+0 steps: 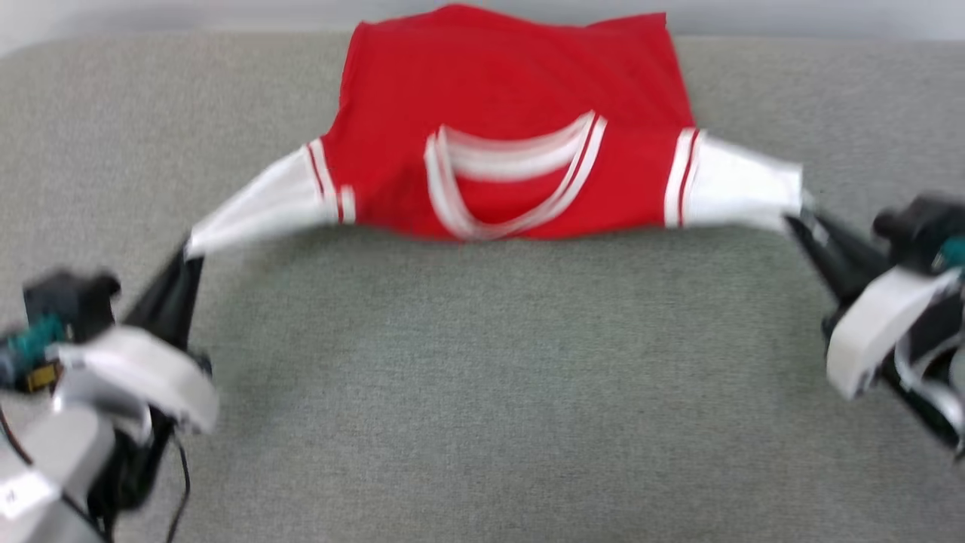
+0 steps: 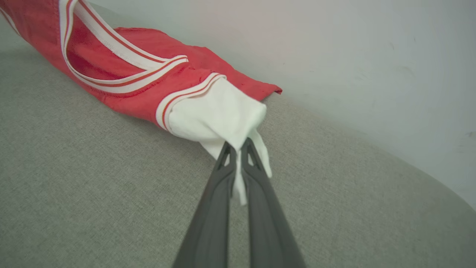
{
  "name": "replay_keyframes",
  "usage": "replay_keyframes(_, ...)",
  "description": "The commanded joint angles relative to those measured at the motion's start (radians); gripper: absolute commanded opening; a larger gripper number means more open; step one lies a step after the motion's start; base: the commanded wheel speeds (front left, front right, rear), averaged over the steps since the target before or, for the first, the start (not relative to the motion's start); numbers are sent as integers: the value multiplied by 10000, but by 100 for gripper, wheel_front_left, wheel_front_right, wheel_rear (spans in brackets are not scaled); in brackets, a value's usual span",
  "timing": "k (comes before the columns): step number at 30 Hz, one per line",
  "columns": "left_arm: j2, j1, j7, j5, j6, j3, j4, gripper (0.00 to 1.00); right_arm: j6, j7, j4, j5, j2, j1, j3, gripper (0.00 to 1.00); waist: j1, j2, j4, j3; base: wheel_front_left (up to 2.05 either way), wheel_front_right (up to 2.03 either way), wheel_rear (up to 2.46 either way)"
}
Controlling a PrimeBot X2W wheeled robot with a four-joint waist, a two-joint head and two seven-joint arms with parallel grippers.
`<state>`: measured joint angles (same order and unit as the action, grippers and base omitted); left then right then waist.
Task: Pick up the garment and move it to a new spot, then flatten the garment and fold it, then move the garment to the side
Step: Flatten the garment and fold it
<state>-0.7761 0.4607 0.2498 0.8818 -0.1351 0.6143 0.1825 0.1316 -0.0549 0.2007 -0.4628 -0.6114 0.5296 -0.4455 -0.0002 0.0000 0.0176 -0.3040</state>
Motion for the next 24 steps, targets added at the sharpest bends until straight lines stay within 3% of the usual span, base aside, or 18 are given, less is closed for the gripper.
replay_keyframes(1, -45, -698, 79, 178, -197, -86, -193, 0, -18, -69, -166, 130, 64, -637, 187, 0, 2, 0, -217, 384, 0, 0, 0)
replay_keyframes(7, 40, -2822, 147, 526, -730, -431, -611, 0, -18, -275, -357, 278, 538, -2549, 668, 0, 2, 0, -363, 1024, 0, 0, 0)
replay_keyframes(12, 240, -3886, 170, 736, -922, -767, -737, 0, -17, -388, -388, 301, 699, -3738, 989, 0, 2, 0, -406, 1488, 0, 0, 0)
replay_keyframes(24, 1003, -6867, 166, 864, -1071, -1907, -961, 0, -18, -601, -220, 386, 818, -6465, 1659, 0, 2, 0, -308, 2312, 0, 0, 0)
